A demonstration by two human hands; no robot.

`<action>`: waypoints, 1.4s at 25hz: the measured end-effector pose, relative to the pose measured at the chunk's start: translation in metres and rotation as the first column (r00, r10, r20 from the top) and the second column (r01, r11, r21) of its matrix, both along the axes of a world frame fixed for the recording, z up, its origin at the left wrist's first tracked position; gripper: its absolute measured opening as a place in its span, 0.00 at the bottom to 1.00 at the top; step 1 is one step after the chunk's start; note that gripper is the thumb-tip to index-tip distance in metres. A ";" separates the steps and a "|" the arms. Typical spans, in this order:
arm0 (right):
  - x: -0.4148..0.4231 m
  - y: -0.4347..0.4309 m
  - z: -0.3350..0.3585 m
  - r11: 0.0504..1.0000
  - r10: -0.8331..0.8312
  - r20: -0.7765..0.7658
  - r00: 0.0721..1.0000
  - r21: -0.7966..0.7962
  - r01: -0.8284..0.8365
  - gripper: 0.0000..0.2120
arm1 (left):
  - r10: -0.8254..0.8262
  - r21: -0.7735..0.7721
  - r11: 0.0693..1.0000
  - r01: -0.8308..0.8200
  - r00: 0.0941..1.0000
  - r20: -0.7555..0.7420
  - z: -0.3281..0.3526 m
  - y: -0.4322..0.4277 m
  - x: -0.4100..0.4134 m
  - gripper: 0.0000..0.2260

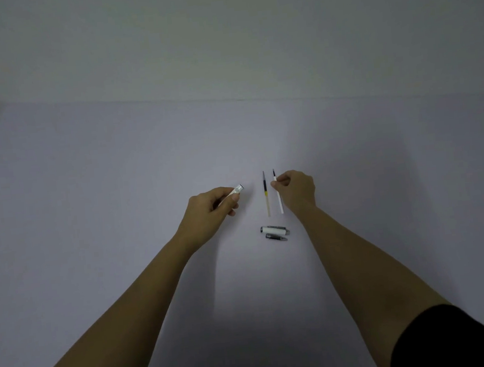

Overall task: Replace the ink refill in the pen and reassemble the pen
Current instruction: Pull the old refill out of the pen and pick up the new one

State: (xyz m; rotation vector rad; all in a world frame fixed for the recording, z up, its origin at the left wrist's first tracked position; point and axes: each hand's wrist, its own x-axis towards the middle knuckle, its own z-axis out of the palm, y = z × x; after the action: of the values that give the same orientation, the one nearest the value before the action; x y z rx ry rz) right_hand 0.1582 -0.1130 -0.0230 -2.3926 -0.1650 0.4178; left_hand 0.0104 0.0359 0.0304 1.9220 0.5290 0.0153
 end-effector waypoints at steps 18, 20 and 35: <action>-0.020 0.031 0.004 0.967 0.153 0.067 0.986 -0.218 -0.135 0.07 | 0.057 0.002 0.998 -0.057 0.998 0.000 0.003 0.008 0.001 0.09; -0.021 0.035 0.007 0.978 0.119 0.031 0.992 -0.175 -0.112 0.09 | 0.072 0.008 0.997 -0.072 0.997 -0.008 0.003 0.013 -0.001 0.10; -0.054 -0.008 0.112 0.518 -0.088 -0.357 0.930 0.781 0.349 0.02 | -0.075 0.041 0.996 0.075 0.997 0.001 0.040 0.004 -0.005 0.10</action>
State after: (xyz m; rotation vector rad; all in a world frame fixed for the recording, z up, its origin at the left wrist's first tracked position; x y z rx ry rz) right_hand 0.1041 -0.1209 0.0892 -1.3369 0.0730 0.4153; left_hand 0.0056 0.0402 0.0701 1.9803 0.4581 -0.0200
